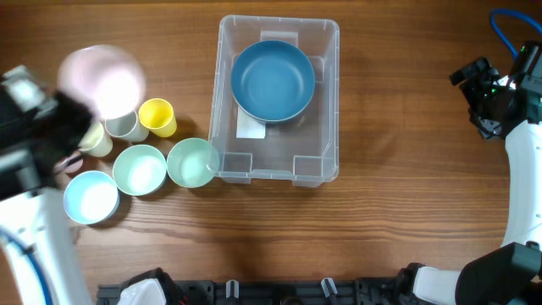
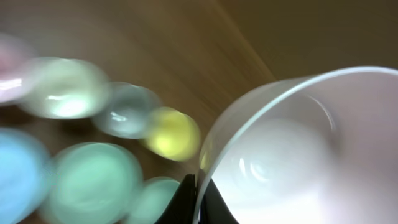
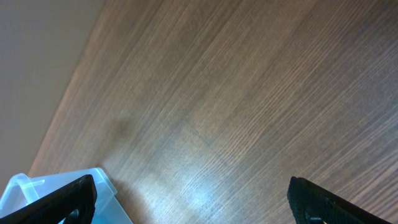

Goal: Pack container
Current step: 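Carry the white cup with the left gripper into the container's front right, then move the left gripper to the light blue bowl and grasp its rim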

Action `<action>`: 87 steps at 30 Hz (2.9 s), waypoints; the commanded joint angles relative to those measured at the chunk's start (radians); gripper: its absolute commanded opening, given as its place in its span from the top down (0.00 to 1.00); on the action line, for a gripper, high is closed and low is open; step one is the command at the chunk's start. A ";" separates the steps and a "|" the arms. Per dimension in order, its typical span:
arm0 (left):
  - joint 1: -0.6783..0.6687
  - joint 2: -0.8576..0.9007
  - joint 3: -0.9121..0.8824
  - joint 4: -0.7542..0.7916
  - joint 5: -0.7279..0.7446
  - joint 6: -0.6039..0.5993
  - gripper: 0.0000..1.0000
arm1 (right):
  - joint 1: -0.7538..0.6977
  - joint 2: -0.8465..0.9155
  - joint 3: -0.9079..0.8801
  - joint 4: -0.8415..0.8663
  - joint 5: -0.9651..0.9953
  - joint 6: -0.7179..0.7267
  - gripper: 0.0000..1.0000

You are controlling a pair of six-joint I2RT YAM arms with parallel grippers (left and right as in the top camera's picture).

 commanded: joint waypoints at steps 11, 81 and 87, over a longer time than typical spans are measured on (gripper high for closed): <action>-0.866 0.447 0.010 0.225 -0.276 0.174 0.96 | 0.002 0.007 0.005 0.000 -0.008 0.011 0.00; 0.508 0.046 -0.412 -0.185 -0.041 -0.089 0.96 | 0.002 0.007 0.005 0.000 -0.008 0.011 0.00; 0.452 -0.128 -0.306 -0.221 0.129 -0.068 0.96 | 0.002 0.007 0.005 0.000 -0.008 0.010 0.00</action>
